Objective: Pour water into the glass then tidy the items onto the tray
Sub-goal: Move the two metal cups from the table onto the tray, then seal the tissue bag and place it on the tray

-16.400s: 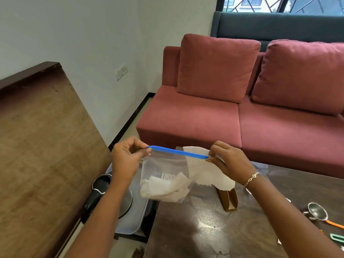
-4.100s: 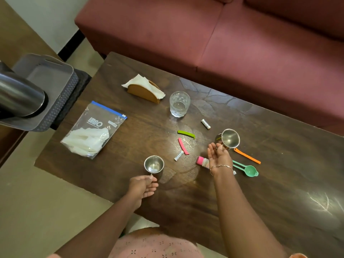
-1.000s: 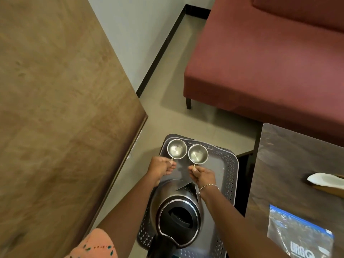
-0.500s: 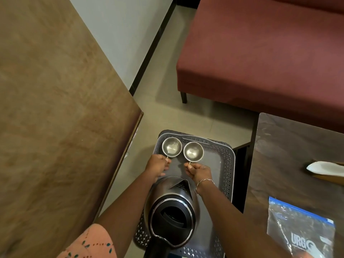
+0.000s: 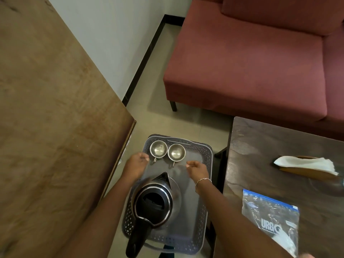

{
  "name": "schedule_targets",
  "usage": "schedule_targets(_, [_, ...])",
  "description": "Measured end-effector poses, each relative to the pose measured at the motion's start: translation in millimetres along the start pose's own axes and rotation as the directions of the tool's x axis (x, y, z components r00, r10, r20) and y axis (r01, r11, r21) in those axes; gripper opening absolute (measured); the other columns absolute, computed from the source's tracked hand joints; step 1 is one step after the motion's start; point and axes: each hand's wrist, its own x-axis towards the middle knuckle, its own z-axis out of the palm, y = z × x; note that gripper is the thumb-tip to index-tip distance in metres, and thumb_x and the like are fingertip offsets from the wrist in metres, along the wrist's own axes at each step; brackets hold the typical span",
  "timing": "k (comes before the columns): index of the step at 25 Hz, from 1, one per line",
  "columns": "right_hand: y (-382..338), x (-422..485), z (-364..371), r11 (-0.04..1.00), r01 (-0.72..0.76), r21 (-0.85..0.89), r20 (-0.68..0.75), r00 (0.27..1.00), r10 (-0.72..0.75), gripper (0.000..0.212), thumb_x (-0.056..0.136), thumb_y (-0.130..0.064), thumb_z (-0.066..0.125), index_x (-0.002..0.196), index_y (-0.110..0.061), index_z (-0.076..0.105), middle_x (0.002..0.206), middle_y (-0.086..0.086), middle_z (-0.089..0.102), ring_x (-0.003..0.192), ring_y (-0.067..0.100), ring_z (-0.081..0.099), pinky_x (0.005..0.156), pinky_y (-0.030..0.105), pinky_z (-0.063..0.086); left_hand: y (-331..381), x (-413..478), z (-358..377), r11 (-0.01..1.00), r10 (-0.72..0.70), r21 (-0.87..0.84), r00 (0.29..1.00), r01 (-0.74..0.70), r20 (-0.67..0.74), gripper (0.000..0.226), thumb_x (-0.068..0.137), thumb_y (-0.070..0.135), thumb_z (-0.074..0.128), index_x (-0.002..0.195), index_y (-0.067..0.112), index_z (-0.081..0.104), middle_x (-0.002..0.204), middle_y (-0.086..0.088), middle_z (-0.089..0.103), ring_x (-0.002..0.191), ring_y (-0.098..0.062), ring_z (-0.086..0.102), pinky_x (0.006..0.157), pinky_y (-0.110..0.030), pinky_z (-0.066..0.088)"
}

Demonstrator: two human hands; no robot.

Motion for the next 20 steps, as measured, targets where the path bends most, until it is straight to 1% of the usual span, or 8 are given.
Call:
schedule_targets(1, [-2,-10,-12,0.994,0.064,-0.089,-0.018,0.998,-0.066,0.026,0.086,-0.004,0.056,0.112,-0.001,0.059,0.103,0.015,0.063,0.099,0.028,0.057,0.085,0.033,0.048,9,-16,-3,0.997,0.070,0.023,0.993,-0.068,-0.099,0.021,0.092,0.006,0.050,0.109,0.002,0.060,0.112,-0.018,0.064,0.099,-0.027,0.059,0.082,-0.030,0.044])
schedule_targets(3, [-1,-28,-40,0.956,0.174,-0.235,-0.029,0.982,-0.186,0.029,0.086,-0.008,0.057,0.115,-0.004,0.058,0.117,0.017,0.061,0.109,0.030,0.057,0.098,0.038,0.045,31,-50,-1,0.976,0.218,0.049,0.936,-0.213,-0.275,0.019,0.091,0.007,0.051,0.108,0.003,0.060,0.108,-0.016,0.067,0.099,-0.030,0.062,0.079,-0.031,0.045])
schedule_targets(6, [6,-54,-91,0.869,0.272,-0.412,-0.014,0.952,-0.305,0.032,0.086,-0.013,0.058,0.117,-0.007,0.057,0.120,0.015,0.060,0.109,0.028,0.057,0.095,0.035,0.044,62,-100,22,0.906,0.420,0.123,0.828,-0.404,-0.371,0.022,0.089,0.006,0.054,0.111,0.003,0.058,0.109,-0.015,0.067,0.101,-0.030,0.061,0.084,-0.034,0.046])
schedule_targets(9, [17,-77,-148,0.804,0.319,-0.501,-0.034,0.921,-0.387,0.030,0.085,-0.012,0.058,0.115,-0.007,0.057,0.120,0.015,0.059,0.109,0.030,0.056,0.095,0.037,0.043,82,-142,62,0.799,0.601,0.228,0.747,-0.556,-0.285,0.028,0.086,0.002,0.055,0.115,0.000,0.056,0.116,-0.017,0.062,0.111,-0.031,0.055,0.097,-0.041,0.043])
schedule_targets(12, [31,-93,-210,0.781,0.318,-0.538,-0.099,0.896,-0.433,0.029,0.086,-0.010,0.057,0.115,-0.006,0.057,0.122,0.015,0.058,0.112,0.029,0.054,0.095,0.034,0.041,92,-175,110,0.720,0.687,0.297,0.705,-0.627,-0.178,0.033,0.086,0.002,0.056,0.118,-0.001,0.054,0.124,-0.019,0.056,0.123,-0.034,0.045,0.109,-0.045,0.034])
schedule_targets(14, [40,-99,-246,0.790,0.284,-0.543,-0.145,0.895,-0.421,0.030,0.086,-0.009,0.057,0.116,-0.005,0.057,0.122,0.015,0.059,0.114,0.028,0.053,0.095,0.031,0.038,92,-190,137,0.693,0.698,0.330,0.710,-0.640,-0.088,0.036,0.086,0.005,0.057,0.122,-0.001,0.052,0.129,-0.020,0.052,0.128,-0.035,0.040,0.113,-0.045,0.029])
schedule_targets(17, [59,-108,-300,0.822,0.198,-0.534,-0.244,0.895,-0.373,0.030,0.085,-0.009,0.059,0.115,-0.004,0.058,0.118,0.017,0.061,0.109,0.029,0.056,0.087,0.028,0.037,86,-212,178,0.659,0.686,0.356,0.723,-0.663,0.078,0.042,0.089,0.013,0.055,0.129,0.004,0.046,0.138,-0.016,0.045,0.136,-0.030,0.031,0.115,-0.043,0.024])
schedule_targets(20, [84,-109,-338,0.887,0.087,-0.455,-0.320,0.913,-0.253,0.028,0.083,-0.009,0.061,0.111,-0.002,0.059,0.116,0.017,0.063,0.103,0.029,0.059,0.084,0.029,0.042,67,-227,216,0.605,0.622,0.442,0.740,-0.662,0.255,0.050,0.091,0.020,0.052,0.137,0.009,0.036,0.146,-0.012,0.034,0.141,-0.026,0.020,0.117,-0.038,0.018])
